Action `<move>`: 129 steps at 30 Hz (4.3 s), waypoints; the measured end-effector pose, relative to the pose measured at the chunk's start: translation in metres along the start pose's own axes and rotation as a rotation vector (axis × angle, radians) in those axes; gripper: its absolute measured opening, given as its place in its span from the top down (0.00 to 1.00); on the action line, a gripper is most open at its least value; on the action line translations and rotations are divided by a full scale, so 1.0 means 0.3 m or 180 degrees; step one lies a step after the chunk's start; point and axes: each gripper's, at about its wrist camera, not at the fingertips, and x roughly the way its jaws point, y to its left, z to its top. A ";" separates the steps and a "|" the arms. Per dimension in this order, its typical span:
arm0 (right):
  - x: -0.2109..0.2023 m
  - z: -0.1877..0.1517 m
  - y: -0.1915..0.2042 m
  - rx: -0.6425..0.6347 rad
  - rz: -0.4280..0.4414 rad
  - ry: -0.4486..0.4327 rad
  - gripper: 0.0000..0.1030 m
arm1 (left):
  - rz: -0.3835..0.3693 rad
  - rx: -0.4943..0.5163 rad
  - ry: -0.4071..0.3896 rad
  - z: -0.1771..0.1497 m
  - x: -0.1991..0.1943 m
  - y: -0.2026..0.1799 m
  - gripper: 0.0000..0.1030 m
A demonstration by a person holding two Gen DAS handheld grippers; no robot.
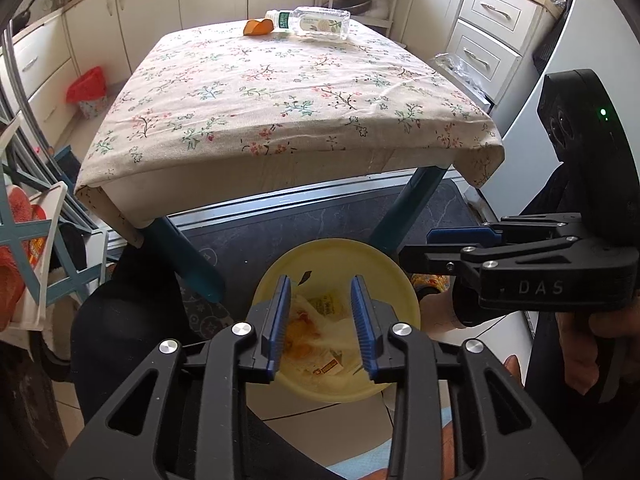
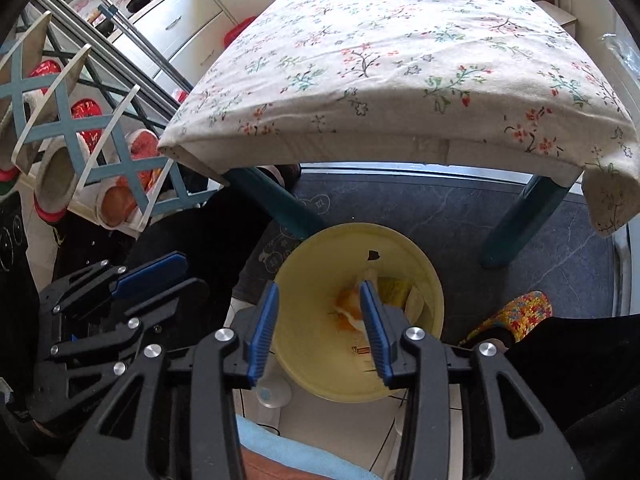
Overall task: Collect trash
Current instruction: 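Open both grippers over the bucket to drop peel and tissue, then move both open grippers to the water bottle and small orange peel, then grasp the small orange peel with left gripper while right grasps the water bottle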
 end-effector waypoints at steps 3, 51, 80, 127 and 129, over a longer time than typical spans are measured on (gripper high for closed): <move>-0.003 0.001 0.004 0.0011 0.0016 -0.0038 0.58 | 0.0029 0.0007 -0.0025 -0.002 -0.009 -0.002 0.66; -0.108 0.053 0.045 -0.0127 0.0233 -0.0430 0.51 | -0.0057 -0.0108 -0.0280 0.022 -0.048 0.030 0.48; 0.059 1.131 -0.265 -0.1283 -0.1368 -0.0769 0.34 | 0.0023 0.0479 -0.0654 0.876 0.275 0.272 0.44; 0.020 1.149 -0.266 -0.1317 -0.1060 -0.1100 0.21 | -0.0818 -0.0053 0.0105 0.989 0.572 0.371 0.96; 0.038 1.166 -0.264 -0.1285 -0.1002 -0.1051 0.21 | -0.0842 -0.0101 0.0113 0.962 0.580 0.367 0.96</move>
